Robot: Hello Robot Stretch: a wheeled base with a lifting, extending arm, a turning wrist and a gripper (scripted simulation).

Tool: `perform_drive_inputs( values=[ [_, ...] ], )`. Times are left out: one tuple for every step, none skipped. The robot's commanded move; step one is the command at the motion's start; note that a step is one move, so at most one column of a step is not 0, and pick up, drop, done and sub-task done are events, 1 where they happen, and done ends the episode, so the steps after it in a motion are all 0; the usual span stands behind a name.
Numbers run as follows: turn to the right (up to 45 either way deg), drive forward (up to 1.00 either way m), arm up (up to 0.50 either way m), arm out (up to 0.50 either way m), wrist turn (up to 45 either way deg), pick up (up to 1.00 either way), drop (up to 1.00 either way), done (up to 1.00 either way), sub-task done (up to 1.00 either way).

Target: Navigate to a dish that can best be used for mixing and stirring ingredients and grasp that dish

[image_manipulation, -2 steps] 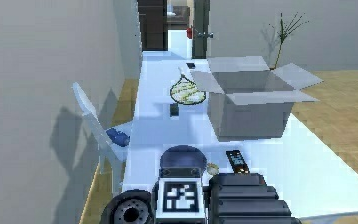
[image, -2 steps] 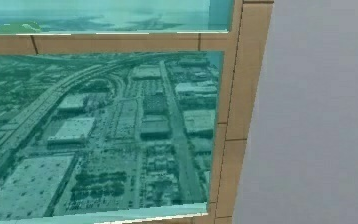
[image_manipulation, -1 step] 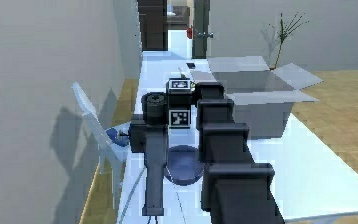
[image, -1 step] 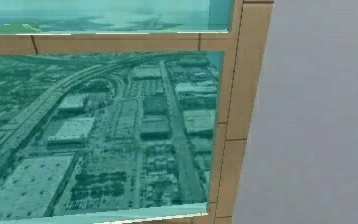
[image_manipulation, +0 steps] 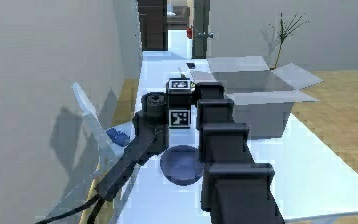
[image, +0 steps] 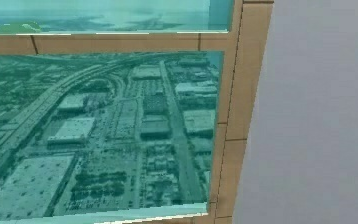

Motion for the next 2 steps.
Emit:
perform_drive_inputs(
  values=[
    [0.0, 0.0, 0.0, 0.0, 45.0, 0.0, 0.0, 0.0, 0.0],
    [0.0, 0.0, 0.0, 0.0, 45.0, 0.0, 0.0, 0.0, 0.0]
  ],
)
